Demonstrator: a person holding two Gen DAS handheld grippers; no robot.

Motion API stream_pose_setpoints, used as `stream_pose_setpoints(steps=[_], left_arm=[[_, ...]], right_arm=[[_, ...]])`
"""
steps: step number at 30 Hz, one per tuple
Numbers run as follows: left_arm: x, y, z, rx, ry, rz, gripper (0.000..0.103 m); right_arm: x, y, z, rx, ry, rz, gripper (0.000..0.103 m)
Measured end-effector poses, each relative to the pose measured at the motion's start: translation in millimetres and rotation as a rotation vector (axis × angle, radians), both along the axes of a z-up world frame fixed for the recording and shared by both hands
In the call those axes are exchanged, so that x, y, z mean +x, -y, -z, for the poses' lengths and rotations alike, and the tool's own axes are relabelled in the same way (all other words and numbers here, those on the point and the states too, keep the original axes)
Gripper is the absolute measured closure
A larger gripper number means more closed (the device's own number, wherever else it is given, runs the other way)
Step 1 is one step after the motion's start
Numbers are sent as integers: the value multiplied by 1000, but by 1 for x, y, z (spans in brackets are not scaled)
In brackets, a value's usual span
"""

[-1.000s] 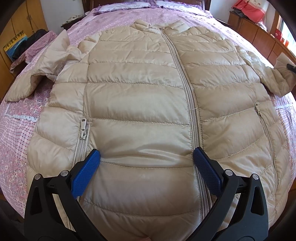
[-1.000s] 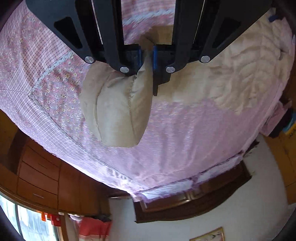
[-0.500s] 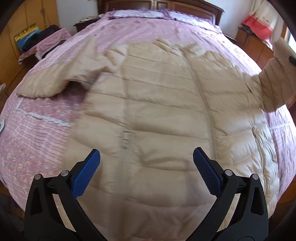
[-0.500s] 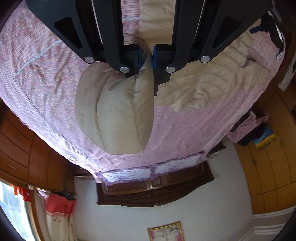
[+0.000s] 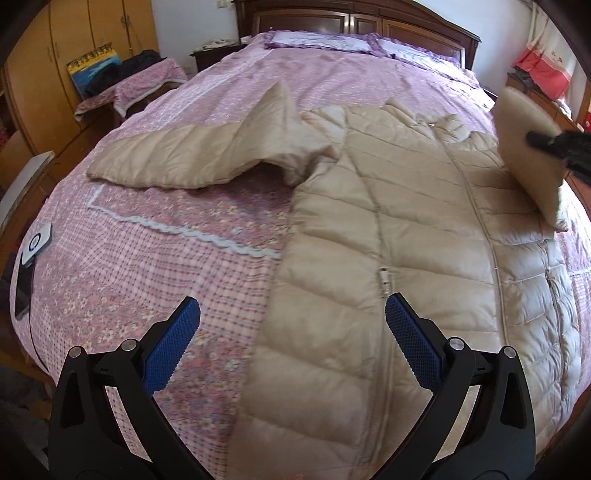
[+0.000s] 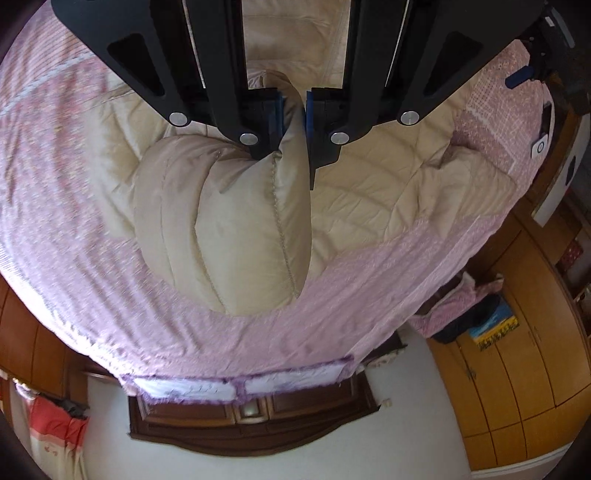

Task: Fold large clothes
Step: 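Lift the sleeve with the right tool and fold it across the jacket body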

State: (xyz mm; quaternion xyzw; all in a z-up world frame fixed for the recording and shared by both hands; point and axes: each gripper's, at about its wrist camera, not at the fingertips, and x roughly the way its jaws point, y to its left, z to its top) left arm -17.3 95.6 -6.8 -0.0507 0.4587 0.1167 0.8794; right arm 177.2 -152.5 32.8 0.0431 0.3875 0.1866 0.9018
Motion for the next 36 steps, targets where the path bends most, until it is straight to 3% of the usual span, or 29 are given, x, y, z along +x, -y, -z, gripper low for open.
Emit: stream_pose_setpoints(steps=[10, 12, 14, 20, 26, 36], left_arm=[[-12, -23, 10, -37, -5, -49, 3], [-15, -25, 10, -37, -4, -56, 3], [-17, -27, 10, -38, -2, -61, 3], [-19, -27, 5, -33, 9, -62, 3], [-4, 0, -11, -42, 34, 32, 3], [66, 101, -43, -37, 67, 296, 3]], right_arm=[[24, -49, 70, -25, -127, -22, 90], [25, -50, 77, -3, -133, -14, 82], [24, -50, 78, 28, -143, -21, 59], [1, -53, 60, 54, -115, -64, 34], [-40, -21, 30, 81, -62, -32, 27], [-74, 95, 32, -7, -102, 251, 24]])
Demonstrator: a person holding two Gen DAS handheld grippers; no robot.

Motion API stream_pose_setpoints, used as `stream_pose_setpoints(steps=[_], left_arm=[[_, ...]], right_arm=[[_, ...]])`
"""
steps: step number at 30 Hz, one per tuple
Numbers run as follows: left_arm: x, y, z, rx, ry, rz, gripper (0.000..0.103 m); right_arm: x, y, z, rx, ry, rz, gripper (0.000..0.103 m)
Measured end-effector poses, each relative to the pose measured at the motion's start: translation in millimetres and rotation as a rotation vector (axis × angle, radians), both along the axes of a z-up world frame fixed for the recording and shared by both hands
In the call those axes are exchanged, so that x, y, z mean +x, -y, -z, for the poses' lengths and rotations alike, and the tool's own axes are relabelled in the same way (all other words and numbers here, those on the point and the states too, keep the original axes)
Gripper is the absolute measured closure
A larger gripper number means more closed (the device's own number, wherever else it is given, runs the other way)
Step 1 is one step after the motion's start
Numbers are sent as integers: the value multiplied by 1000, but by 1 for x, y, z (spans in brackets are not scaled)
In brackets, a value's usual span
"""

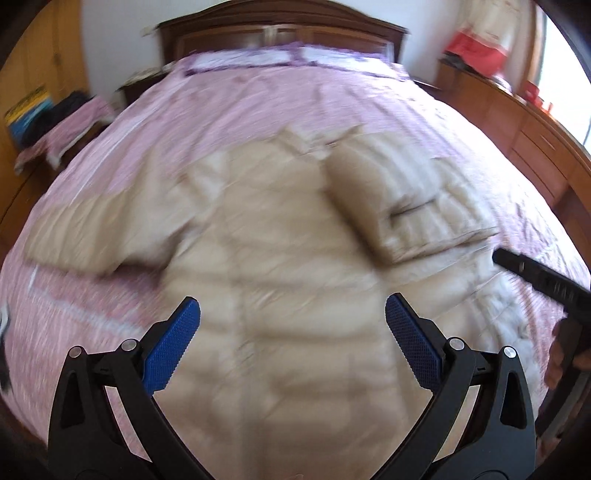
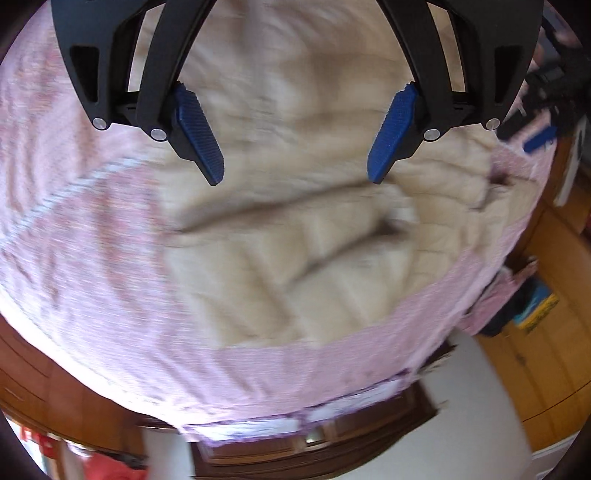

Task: Fold large clothes
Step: 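Grasp the other sleeve cuff with the left tool and lift it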

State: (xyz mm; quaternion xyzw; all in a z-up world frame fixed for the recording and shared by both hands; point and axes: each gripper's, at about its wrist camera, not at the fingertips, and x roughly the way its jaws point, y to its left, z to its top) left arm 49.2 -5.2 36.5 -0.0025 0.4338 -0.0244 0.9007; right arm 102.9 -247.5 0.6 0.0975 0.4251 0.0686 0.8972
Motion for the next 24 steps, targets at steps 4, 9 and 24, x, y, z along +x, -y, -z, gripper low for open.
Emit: stream_pose_setpoints(steps=[4, 9, 24], left_arm=[[29, 40, -5, 1, -9, 70, 3], [56, 82, -6, 15, -7, 153, 3], [125, 169, 24, 311, 74, 311, 12]], right_arm=[[-5, 36, 8, -8, -18, 76, 23], [-8, 65, 23, 18, -40, 132, 22], [-18, 89, 43, 75, -71, 165, 20]])
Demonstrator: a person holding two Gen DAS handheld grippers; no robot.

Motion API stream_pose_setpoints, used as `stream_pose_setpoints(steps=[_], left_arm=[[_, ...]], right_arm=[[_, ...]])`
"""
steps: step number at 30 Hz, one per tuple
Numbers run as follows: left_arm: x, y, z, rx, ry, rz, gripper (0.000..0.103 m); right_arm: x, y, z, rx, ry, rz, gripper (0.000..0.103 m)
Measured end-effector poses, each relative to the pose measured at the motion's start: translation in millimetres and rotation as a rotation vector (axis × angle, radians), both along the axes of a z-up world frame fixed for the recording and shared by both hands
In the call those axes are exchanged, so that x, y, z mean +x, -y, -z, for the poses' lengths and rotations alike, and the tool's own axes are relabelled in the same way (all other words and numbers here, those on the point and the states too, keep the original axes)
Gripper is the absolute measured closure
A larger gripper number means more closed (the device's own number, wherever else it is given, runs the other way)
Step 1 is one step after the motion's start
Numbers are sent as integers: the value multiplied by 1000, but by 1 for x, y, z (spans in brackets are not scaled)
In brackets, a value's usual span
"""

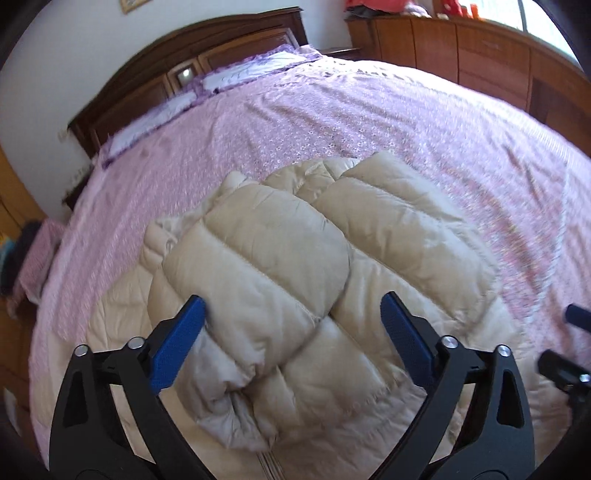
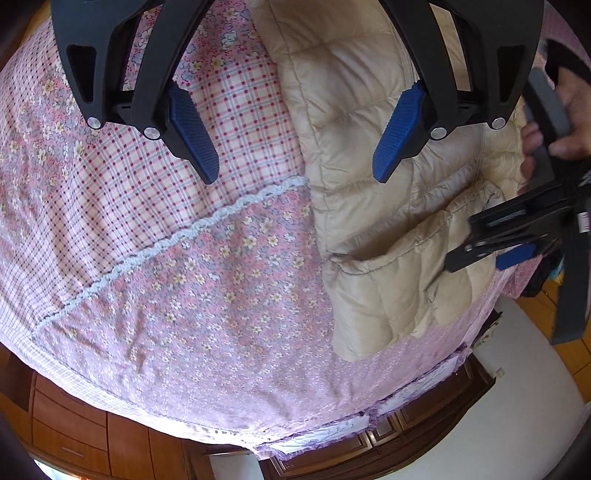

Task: Fold large clothes
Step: 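Grasp the other sleeve cuff with the left tool and lift it, then fold the held sleeve over the jacket body and open the left tool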

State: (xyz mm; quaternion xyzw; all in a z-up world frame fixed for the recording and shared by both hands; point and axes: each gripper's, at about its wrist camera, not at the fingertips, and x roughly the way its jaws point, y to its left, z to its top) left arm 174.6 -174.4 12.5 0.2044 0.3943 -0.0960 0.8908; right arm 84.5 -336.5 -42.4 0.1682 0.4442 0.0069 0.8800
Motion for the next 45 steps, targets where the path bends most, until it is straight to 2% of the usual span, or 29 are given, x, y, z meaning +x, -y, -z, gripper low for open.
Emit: stream_pose_setpoints(steps=[1, 3, 4, 5, 7, 9, 17, 21, 23, 27, 33, 34, 36, 38, 40, 45], left_arm=[[1, 1, 2, 12, 3, 2, 20], [4, 4, 7, 25, 4, 2, 41], [6, 4, 9, 12, -8, 6, 61], [7, 3, 9, -9, -21, 7, 73], [8, -1, 4, -60, -33, 17, 87], [7, -8, -10, -114, -22, 30, 92], [2, -60, -74, -280, 82, -21, 92], [-2, -98, -83, -325, 102, -85, 92], [-2, -121, -79, -347, 94, -133, 92], [-3, -166, -53, -391, 39, -239, 92], [-11, -203, -11, -440, -30, -336, 89], [-13, -208, -5, -450, -35, -350, 85], [-19, -218, 1, -454, -38, -370, 71], [-26, -227, 6, -446, -22, -390, 51], [-32, -236, 7, -449, -11, -401, 45], [-39, -256, 12, -464, -14, -446, 42]], right_arm=[[-1, 2, 1, 2, -2, 4, 20], [-4, 4, 4, 13, -5, 9, 20], [-5, 5, 5, 18, -8, 10, 20], [-5, 6, 5, 19, -8, 10, 20], [-7, 8, 6, 17, -8, 8, 20], [-8, 9, 6, 12, -6, 8, 20], [0, 2, -5, 1, 7, -4, 20], [5, -3, -13, 0, 25, -11, 20], [8, -4, -15, 5, 33, -12, 20], [8, -7, -14, 4, 32, -19, 20], [7, -6, -9, 6, 14, 0, 20], [7, -6, -8, 5, 12, 0, 20], [9, -7, -9, -6, 11, -6, 20], [11, -9, -10, -24, 12, -16, 20], [16, -12, -13, -45, 13, -35, 20], [32, -19, -24, -81, 35, -73, 20]])
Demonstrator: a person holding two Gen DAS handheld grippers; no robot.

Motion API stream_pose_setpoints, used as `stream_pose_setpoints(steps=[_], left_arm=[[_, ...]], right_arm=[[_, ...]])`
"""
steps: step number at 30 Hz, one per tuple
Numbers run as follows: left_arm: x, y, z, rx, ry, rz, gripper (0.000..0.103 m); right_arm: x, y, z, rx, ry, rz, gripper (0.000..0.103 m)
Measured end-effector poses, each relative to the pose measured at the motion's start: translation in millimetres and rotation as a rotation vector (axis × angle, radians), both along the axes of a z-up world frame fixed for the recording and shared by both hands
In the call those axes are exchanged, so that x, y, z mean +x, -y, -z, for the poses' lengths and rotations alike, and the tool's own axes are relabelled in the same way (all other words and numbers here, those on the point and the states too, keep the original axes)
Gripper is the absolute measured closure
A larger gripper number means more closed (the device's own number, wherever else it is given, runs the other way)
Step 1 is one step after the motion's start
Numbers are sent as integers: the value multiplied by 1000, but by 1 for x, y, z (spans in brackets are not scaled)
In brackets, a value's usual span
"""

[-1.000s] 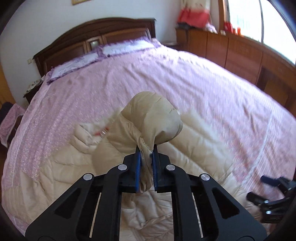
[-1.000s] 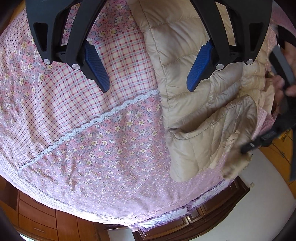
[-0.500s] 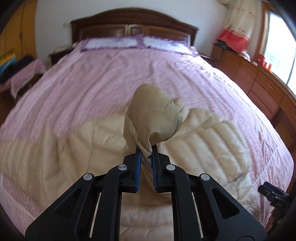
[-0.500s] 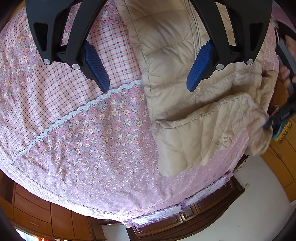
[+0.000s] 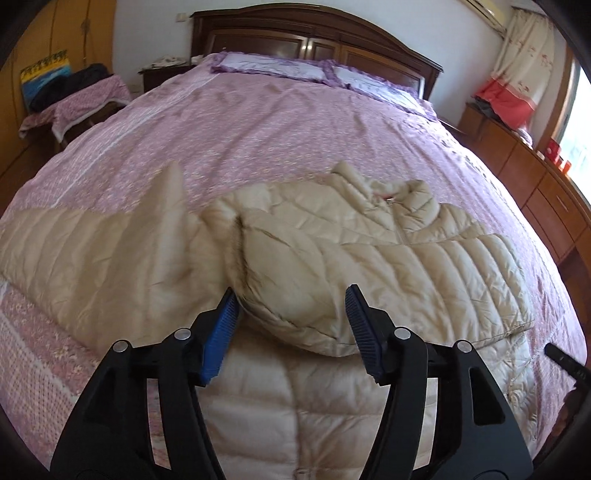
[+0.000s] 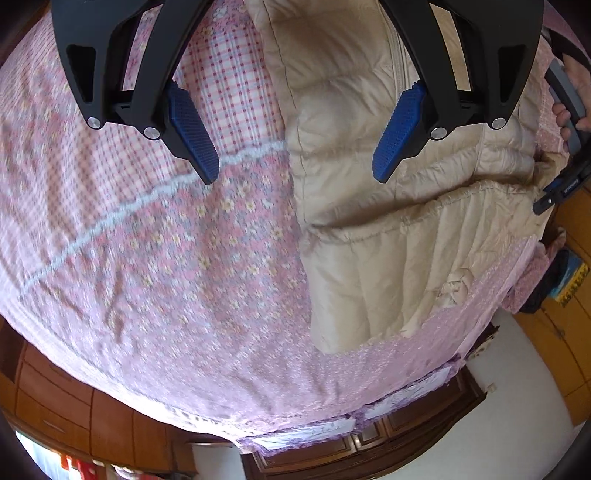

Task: Fold large clothes
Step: 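Fold the held sleeve over the jacket body and open the left tool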

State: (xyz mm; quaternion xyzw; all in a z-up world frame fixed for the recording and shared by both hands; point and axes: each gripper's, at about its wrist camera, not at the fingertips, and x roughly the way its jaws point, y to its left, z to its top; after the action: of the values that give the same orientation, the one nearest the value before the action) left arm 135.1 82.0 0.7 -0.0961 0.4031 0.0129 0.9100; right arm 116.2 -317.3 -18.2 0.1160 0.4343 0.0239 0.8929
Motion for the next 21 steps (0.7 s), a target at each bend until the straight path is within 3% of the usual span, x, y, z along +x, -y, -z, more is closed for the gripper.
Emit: stream_pose_setpoints(steps=[9, 13, 16, 21], left_arm=[[15, -13, 28, 63, -82, -78, 40], [27, -8, 37, 124, -101, -81, 40], [40, -14, 45, 100, -122, -95, 36], [51, -18, 51, 81, -135, -105, 30]], right_arm=[[49, -9, -3, 62, 89, 17, 22], [78, -24, 12, -36, 66, -3, 32], [96, -32, 33, -132, 41, -1, 33], [106, -27, 49, -94, 5, 25, 32]])
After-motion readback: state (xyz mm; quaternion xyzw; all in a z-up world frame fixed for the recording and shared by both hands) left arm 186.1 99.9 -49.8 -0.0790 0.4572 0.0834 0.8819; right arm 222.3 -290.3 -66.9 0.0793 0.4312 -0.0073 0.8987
